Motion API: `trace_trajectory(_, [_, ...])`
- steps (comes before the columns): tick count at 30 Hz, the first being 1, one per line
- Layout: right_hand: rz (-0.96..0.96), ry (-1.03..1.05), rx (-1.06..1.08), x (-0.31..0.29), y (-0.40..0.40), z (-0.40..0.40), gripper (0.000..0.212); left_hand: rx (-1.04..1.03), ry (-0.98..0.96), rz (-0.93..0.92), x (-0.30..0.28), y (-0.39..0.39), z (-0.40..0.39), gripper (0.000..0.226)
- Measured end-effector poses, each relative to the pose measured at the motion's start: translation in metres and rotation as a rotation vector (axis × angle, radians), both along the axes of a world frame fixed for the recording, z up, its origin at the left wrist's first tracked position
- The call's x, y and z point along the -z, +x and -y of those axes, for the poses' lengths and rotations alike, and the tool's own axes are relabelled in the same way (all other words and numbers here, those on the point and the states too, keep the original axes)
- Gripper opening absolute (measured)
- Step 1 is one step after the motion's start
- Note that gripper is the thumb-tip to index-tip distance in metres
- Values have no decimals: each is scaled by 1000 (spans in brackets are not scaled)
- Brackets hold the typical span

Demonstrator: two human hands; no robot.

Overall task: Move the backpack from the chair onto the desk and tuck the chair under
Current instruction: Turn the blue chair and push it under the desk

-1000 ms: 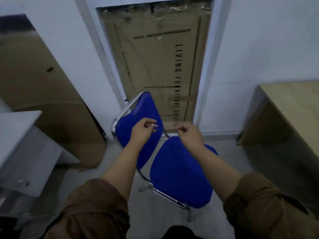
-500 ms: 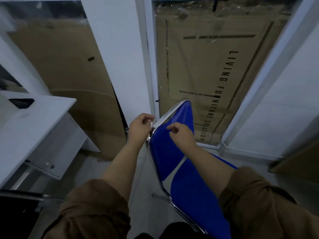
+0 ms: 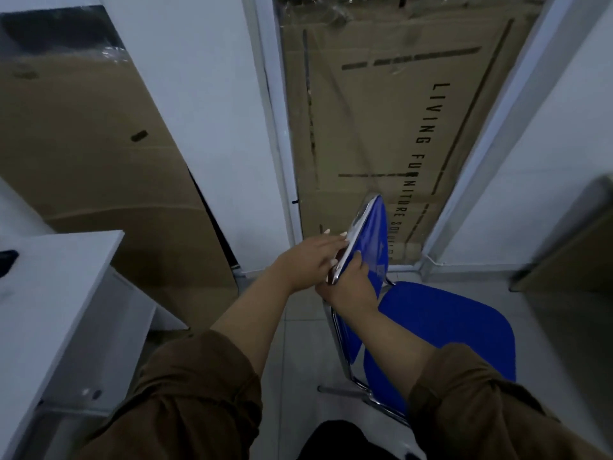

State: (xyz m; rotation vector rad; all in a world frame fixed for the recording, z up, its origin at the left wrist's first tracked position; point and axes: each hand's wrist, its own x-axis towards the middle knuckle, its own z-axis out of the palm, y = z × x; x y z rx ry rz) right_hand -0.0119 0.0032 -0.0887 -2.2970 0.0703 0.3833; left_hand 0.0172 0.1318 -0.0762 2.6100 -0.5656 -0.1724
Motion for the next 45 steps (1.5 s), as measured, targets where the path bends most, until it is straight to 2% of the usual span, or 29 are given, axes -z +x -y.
trace_trajectory(4, [-12, 34, 16, -4, 2, 7, 101, 51, -26, -64, 8, 14, 9, 53])
trace_trajectory(8, [-10, 55, 25, -3, -3, 32, 89, 99, -12, -255, 3, 28, 40, 59])
trace_trajectory(11, [-22, 78, 0, -4, -13, 56, 93, 123, -14, -305, 3, 35, 60, 62])
trace_trajectory(14, [-27, 93, -8, -5, -23, 90, 97, 132, -15, -293, 4, 41, 93, 65])
trace_trajectory(18, [-57, 99, 50, -8, -35, 141, 92, 166, 42, -242, 4, 45, 142, 65])
trace_trajectory(21, [-100, 76, 89, -11, -44, 181, 104, 203, 75, -190, 9, 48, 179, 67])
trace_trajectory(23, [-106, 50, 110, -11, -47, 209, 104, 222, 77, -174, 11, 49, 208, 67])
trace_trajectory(26, [-144, 23, 167, -14, -52, 253, 97, 247, 75, -170, 9, 47, 254, 67])
trace_trajectory(30, [-191, 27, 257, -17, -59, 312, 71, 288, 95, -177, 6, 45, 319, 67])
trace_trajectory(36, [-210, -4, 334, -14, -59, 399, 57, 328, 103, -187, 9, 50, 410, 67])
trace_trajectory(45, [-252, 19, 413, -14, -62, 521, 53, 329, 118, -165, 8, 45, 530, 66])
